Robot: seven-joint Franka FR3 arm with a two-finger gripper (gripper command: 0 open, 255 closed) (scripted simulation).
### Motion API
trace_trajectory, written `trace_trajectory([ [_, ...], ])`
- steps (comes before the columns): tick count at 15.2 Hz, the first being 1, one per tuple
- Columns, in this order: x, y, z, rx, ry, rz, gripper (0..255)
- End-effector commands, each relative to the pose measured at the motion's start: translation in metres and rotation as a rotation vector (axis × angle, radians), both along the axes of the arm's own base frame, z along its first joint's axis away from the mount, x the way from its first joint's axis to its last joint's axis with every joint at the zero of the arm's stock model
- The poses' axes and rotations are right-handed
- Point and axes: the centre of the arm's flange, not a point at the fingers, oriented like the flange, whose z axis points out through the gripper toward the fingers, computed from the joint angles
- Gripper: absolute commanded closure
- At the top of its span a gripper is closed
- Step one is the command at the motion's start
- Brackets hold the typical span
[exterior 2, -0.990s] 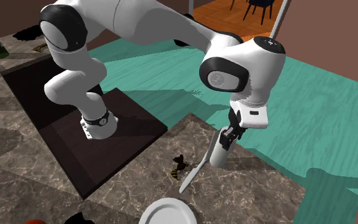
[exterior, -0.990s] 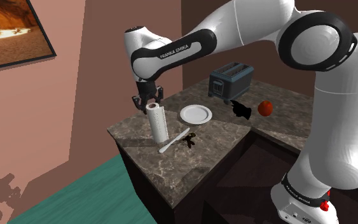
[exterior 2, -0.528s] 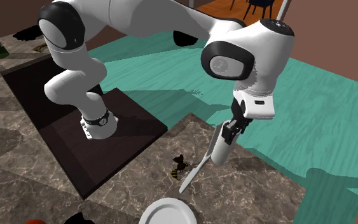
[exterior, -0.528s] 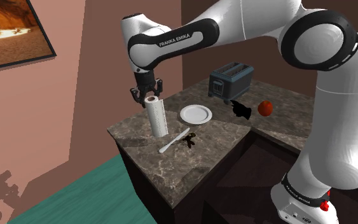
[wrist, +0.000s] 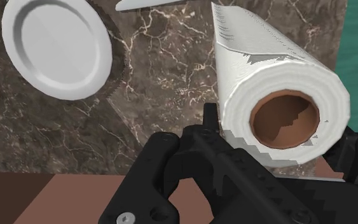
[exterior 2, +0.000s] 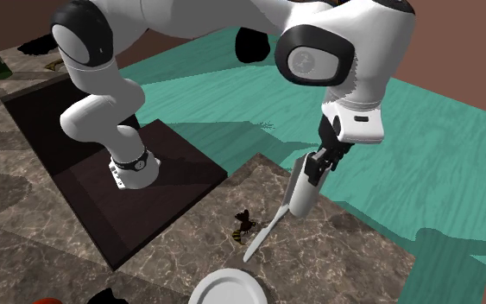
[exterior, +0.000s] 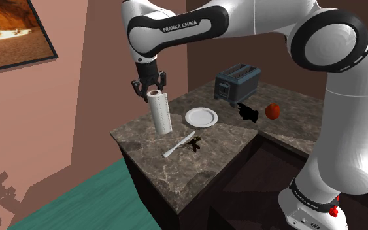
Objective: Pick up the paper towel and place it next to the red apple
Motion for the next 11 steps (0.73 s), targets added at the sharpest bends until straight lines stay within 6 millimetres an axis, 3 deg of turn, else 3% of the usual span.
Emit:
trace_trajectory([
  [1,0.001,0.0,0.01,0.0,0.001,0.0,255],
  [11,0.001,0.0,0.063,0.0,0.001,0.0,255],
])
